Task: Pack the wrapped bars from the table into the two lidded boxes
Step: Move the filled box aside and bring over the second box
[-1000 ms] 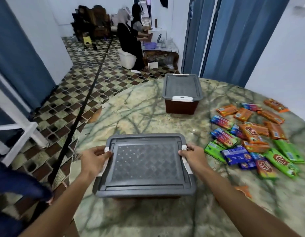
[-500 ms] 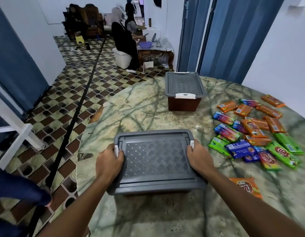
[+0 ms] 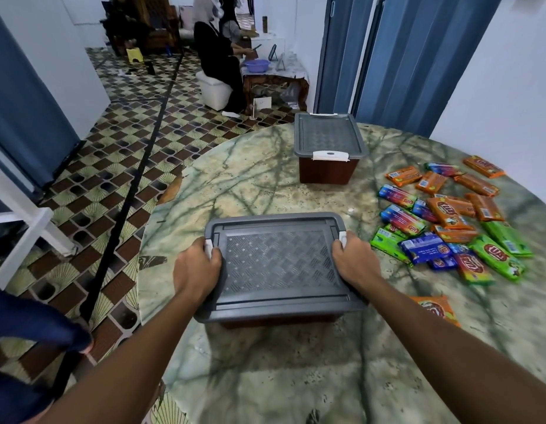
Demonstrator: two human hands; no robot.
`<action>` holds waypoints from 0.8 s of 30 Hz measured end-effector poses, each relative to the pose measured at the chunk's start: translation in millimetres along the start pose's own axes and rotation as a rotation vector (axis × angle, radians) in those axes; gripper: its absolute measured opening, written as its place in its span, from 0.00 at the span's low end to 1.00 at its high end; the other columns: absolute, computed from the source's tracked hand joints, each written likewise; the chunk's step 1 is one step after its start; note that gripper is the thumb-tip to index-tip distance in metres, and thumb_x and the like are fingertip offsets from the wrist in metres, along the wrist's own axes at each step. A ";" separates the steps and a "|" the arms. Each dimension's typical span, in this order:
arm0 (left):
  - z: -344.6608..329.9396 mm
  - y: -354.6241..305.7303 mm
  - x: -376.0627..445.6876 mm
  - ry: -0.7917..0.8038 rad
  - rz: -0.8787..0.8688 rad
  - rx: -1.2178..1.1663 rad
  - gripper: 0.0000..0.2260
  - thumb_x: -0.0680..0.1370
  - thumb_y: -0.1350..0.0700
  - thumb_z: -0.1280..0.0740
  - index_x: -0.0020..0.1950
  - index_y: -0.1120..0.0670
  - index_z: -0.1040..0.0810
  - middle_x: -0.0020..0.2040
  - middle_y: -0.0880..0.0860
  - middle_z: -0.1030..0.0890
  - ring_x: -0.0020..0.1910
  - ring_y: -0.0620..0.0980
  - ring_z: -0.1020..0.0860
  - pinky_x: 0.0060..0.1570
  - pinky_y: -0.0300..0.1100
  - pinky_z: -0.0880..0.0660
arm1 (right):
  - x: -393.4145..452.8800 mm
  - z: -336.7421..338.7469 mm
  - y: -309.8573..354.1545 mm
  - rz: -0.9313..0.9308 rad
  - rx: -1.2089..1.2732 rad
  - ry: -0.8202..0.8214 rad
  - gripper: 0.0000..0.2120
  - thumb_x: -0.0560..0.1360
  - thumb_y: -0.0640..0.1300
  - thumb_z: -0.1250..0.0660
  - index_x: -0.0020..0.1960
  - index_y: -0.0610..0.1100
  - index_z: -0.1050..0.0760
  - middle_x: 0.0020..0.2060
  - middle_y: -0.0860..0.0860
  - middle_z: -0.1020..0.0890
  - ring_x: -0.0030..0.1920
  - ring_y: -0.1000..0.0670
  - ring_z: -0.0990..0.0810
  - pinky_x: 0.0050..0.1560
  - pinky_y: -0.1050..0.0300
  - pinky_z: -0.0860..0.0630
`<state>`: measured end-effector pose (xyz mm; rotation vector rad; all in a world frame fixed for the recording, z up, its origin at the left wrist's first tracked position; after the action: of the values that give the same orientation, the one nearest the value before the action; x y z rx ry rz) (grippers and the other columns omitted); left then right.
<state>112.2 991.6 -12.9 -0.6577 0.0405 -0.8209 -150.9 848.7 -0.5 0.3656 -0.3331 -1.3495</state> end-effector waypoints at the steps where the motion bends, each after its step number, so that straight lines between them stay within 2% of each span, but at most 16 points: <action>1: -0.1 0.1 0.3 0.001 -0.001 0.003 0.09 0.76 0.52 0.38 0.46 0.58 0.23 0.43 0.62 0.18 0.42 0.63 0.22 0.38 0.46 0.31 | 0.1 -0.3 -0.2 -0.003 0.003 -0.001 0.15 0.80 0.48 0.45 0.55 0.36 0.29 0.45 0.39 0.20 0.39 0.43 0.28 0.39 0.54 0.32; 7: 0.8 -2.2 -1.9 0.003 0.006 0.005 0.10 0.76 0.53 0.38 0.48 0.58 0.23 0.43 0.63 0.18 0.42 0.64 0.22 0.39 0.49 0.29 | -0.2 -1.7 -4.8 -0.025 0.056 -0.006 0.16 0.78 0.50 0.44 0.52 0.38 0.27 0.43 0.40 0.20 0.40 0.42 0.24 0.42 0.52 0.27; 18: 2.2 -2.9 -2.5 0.006 0.032 -0.044 0.09 0.76 0.52 0.37 0.49 0.57 0.22 0.44 0.60 0.18 0.43 0.62 0.22 0.40 0.47 0.29 | -1.5 -1.0 -4.9 -0.035 0.131 0.000 0.16 0.77 0.51 0.43 0.48 0.39 0.25 0.40 0.42 0.19 0.39 0.42 0.22 0.42 0.51 0.23; 22: 1.4 0.8 -1.6 0.015 0.036 -0.074 0.09 0.75 0.52 0.36 0.49 0.56 0.21 0.43 0.58 0.17 0.42 0.60 0.22 0.40 0.46 0.28 | 0.3 -2.8 -7.6 -0.036 0.137 0.000 0.15 0.77 0.50 0.42 0.50 0.39 0.25 0.42 0.41 0.19 0.40 0.42 0.23 0.42 0.52 0.26; 24: 2.1 0.8 -1.8 0.014 0.030 -0.098 0.08 0.75 0.53 0.35 0.49 0.55 0.21 0.42 0.57 0.17 0.41 0.58 0.22 0.40 0.45 0.29 | 0.0 -1.9 -9.2 -0.027 0.165 -0.017 0.15 0.77 0.49 0.40 0.56 0.39 0.28 0.45 0.42 0.20 0.41 0.43 0.24 0.41 0.53 0.29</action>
<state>112.1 994.4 -12.0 -0.7420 0.1041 -0.7982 -158.2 847.1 -6.2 0.4971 -0.4568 -1.3566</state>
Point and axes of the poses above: each hand's wrist, its own x-axis towards the middle knuckle, its own z-axis out of the back of the hand, y = z × x, the point moved 2 cm from there along x, towards the middle knuckle
